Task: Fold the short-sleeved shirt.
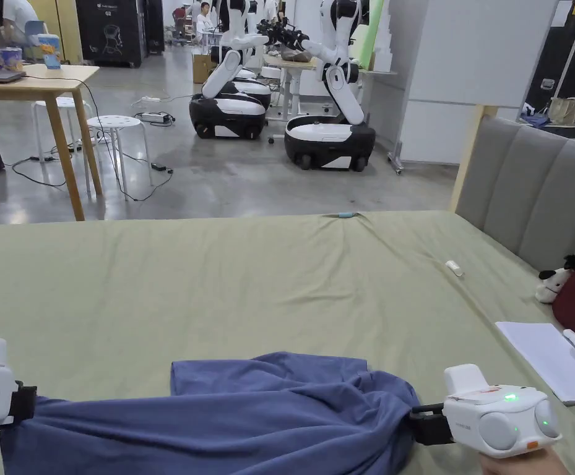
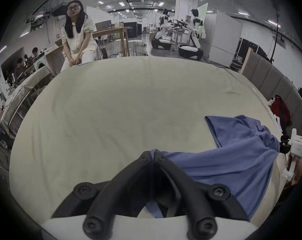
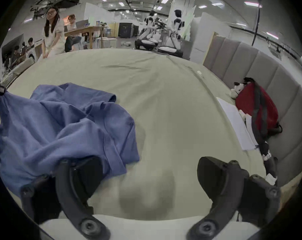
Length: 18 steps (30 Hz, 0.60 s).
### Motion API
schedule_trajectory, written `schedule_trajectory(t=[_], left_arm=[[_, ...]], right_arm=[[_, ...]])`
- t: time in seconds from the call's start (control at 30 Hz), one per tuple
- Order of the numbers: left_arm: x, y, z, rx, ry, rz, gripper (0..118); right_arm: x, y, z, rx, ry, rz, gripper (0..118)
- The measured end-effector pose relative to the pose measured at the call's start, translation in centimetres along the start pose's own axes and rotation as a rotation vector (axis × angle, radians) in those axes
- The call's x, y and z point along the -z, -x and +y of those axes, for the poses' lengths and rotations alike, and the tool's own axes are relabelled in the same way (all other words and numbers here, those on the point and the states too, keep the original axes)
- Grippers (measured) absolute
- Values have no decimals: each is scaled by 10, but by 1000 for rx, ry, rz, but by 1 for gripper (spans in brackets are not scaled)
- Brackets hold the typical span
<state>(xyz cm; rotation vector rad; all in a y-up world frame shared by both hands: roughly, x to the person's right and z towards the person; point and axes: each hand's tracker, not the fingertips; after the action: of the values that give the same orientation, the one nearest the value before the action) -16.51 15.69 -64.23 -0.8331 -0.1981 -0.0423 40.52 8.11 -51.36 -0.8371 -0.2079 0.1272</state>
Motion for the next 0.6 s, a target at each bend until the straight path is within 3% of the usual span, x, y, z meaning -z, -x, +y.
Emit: schedule_trajectory(t=[0.03, 0.23, 0.27, 0.33, 0.37, 0.4, 0.6], left_arm=[[2, -1, 0, 3, 1, 2, 0], [9, -3, 2, 14, 10, 7, 0], [10, -4, 2, 15, 11, 8, 0], [13, -3, 0, 17, 16, 18, 0], [14, -2, 0, 16, 18, 20, 0], [14, -2, -2, 21, 21, 24, 0], [-4, -11, -2, 128, -46, 95, 0]], right_arm=[[6, 4, 2, -30, -5, -22, 111], [33, 24, 4, -100, 41, 79, 106], [35, 22, 4, -79, 75, 103, 96], [41, 6, 0, 70, 55, 220, 64], [37, 4, -2, 65, 31, 206, 26], [32, 2, -2, 48, 11, 171, 9], [-23, -1, 23, 36, -39, 144, 9]])
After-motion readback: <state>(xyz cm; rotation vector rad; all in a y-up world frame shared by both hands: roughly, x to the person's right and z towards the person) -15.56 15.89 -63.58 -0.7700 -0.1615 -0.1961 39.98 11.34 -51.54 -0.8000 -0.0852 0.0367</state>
